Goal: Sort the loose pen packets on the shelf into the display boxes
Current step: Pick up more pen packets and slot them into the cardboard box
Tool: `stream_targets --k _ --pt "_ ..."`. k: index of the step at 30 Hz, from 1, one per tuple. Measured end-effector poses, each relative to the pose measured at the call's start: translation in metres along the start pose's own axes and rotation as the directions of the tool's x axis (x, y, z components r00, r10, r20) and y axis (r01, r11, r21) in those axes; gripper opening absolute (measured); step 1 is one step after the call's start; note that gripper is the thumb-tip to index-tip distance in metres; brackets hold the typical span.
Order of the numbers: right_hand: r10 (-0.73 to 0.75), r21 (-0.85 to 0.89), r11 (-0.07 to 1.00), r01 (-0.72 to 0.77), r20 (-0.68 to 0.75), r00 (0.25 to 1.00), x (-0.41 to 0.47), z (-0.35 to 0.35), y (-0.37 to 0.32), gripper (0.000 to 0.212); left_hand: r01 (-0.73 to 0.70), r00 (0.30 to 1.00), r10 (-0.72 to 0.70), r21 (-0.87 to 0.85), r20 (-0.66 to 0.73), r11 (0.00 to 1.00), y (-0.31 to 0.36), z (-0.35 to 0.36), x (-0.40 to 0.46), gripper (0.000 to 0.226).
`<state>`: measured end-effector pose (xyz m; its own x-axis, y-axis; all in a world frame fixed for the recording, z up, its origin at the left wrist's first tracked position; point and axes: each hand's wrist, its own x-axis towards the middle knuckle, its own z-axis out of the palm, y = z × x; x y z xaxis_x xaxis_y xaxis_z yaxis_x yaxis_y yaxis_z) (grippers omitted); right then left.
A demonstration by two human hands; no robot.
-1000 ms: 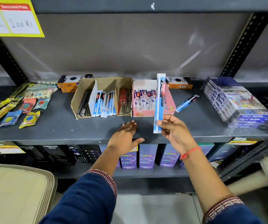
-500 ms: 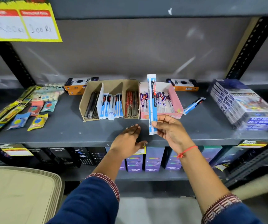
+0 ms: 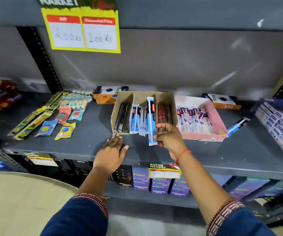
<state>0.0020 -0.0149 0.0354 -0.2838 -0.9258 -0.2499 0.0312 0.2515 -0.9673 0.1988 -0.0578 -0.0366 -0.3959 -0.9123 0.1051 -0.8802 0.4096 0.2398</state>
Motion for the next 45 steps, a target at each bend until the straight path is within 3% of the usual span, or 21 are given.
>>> stream_targets --k 3,7,12,21,27,35,40,45 --pt "-0.045 -0.186 0.982 0.039 -0.025 0.999 0.023 0.025 -0.004 0.034 -0.010 0.995 0.006 -0.033 -0.100 0.999 -0.002 0.000 -0.004 0.052" --pt "-0.125 -0.476 0.876 0.075 -0.074 0.989 0.053 0.052 -0.008 0.039 -0.035 0.986 0.028 -0.040 -0.167 0.999 -0.001 0.001 -0.004 0.044" --pt "-0.093 -0.604 0.797 -0.009 -0.137 0.986 0.073 0.064 -0.006 0.034 -0.073 0.982 0.062 -0.052 -0.179 0.996 -0.002 -0.001 -0.006 0.047" --pt "-0.108 -0.607 0.795 -0.026 -0.184 0.977 0.083 0.074 -0.012 0.036 -0.060 0.989 0.046 -0.098 -0.144 0.993 0.000 -0.004 -0.007 0.055" --pt "-0.134 -0.695 0.719 -0.021 -0.169 0.977 0.083 0.076 -0.012 0.031 -0.050 0.991 0.036 -0.099 -0.131 0.994 -0.001 -0.001 -0.006 0.055" --pt "-0.285 -0.694 0.711 0.112 -0.138 0.949 0.062 0.060 -0.020 0.032 -0.057 0.987 0.050 -0.044 -0.150 0.997 -0.003 0.007 -0.003 0.055" --pt "-0.406 -0.591 0.781 0.200 -0.238 0.882 0.047 0.029 -0.031 0.033 -0.017 0.994 0.020 0.030 -0.109 0.999 0.011 0.017 -0.002 0.059" --pt "-0.470 -0.566 0.798 0.205 -0.374 0.800 0.030 -0.012 -0.033 0.035 -0.134 0.987 0.135 0.015 -0.083 0.991 0.060 0.028 -0.008 0.059"
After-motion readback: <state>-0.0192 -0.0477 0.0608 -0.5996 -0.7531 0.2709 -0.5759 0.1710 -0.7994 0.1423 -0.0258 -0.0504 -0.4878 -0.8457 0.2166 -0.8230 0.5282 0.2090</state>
